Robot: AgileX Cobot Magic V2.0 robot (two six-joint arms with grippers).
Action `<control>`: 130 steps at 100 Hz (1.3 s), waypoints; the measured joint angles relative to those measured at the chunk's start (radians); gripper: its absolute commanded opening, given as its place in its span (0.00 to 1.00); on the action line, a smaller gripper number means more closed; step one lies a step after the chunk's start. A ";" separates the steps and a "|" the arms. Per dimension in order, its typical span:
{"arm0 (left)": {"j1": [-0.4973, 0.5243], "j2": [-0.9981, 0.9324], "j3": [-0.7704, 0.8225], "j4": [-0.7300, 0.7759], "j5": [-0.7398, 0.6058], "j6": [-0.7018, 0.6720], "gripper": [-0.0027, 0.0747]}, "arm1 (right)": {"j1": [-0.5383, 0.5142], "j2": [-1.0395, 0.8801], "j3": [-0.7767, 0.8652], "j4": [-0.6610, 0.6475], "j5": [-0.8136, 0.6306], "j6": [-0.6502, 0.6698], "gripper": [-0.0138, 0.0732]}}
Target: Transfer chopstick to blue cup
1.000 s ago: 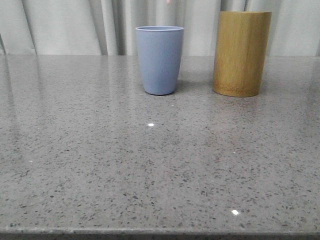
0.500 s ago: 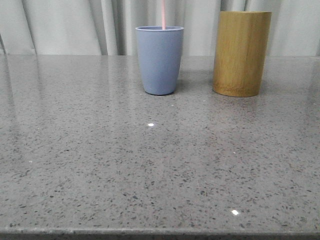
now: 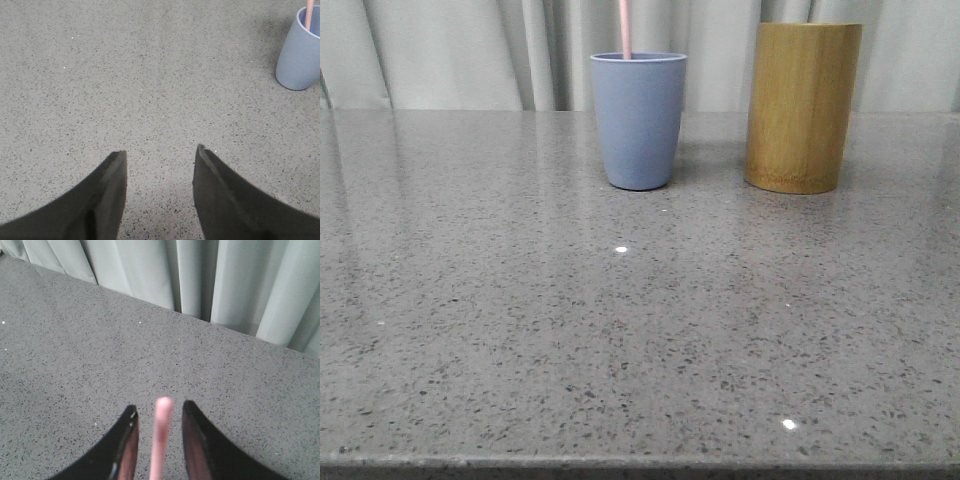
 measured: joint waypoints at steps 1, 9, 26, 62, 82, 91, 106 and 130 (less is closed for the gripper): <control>0.000 0.000 0.000 0.000 0.000 0.000 0.44 | 0.000 0.000 0.000 0.000 0.000 0.000 0.46; 0.000 0.000 0.000 0.000 0.000 0.000 0.44 | 0.000 0.000 0.000 0.000 0.006 0.000 0.46; 0.000 0.000 0.000 0.025 0.000 0.000 0.44 | -0.002 -0.037 0.000 -0.004 0.022 0.000 0.46; 0.000 0.000 0.000 0.034 -0.019 0.000 0.44 | -0.022 -0.161 0.000 -0.187 0.136 0.057 0.29; 0.000 0.000 0.000 0.034 -0.025 0.000 0.44 | -0.078 -0.225 0.038 -0.220 0.199 0.082 0.29; 0.000 0.000 0.000 0.034 -0.026 0.000 0.44 | -0.108 -0.269 0.103 -0.224 0.201 0.092 0.29; 0.000 0.000 0.000 0.034 -0.027 -0.002 0.44 | -0.162 -0.380 0.264 -0.224 0.169 0.100 0.29; 0.000 0.000 0.000 0.034 -0.029 -0.002 0.44 | -0.247 -0.608 0.596 -0.227 0.035 0.126 0.29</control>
